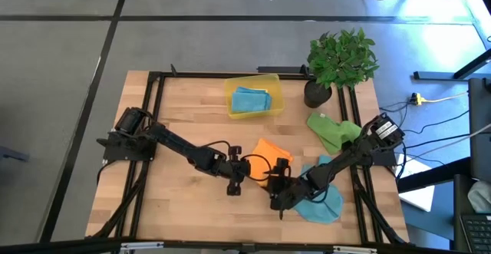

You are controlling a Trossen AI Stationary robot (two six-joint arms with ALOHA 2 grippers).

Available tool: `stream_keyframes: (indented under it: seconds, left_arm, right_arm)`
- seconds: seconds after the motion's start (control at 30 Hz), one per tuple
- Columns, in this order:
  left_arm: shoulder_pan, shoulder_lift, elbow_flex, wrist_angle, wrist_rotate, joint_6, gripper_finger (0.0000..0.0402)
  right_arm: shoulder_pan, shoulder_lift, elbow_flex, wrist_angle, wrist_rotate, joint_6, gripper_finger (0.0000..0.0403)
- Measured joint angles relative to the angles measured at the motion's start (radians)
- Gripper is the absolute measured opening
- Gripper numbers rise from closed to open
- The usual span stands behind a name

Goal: Fold microfiber towels
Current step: Fold the orange microfiber towel

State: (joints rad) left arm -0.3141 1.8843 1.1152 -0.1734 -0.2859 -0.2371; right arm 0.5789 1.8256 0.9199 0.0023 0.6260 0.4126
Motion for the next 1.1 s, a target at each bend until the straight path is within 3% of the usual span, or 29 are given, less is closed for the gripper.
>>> stream_keyframes:
  seconds: [0.3,0.73,1.1]
  left_arm:
    - [0.0,0.0,0.0,-0.02,0.0,-0.022,0.0]
    - [0.0,0.0,0.0,-0.03,0.01,-0.017,0.0]
    - [-0.005,0.0,0.001,-0.057,0.045,-0.032,0.0]
  right_arm:
    - [0.063,0.0,0.0,-0.057,-0.034,0.066,0.0251]
    - [0.079,0.106,-0.018,0.0,0.055,0.106,0.0244]
    - [0.128,0.056,-0.021,0.016,0.114,0.028,0.017]
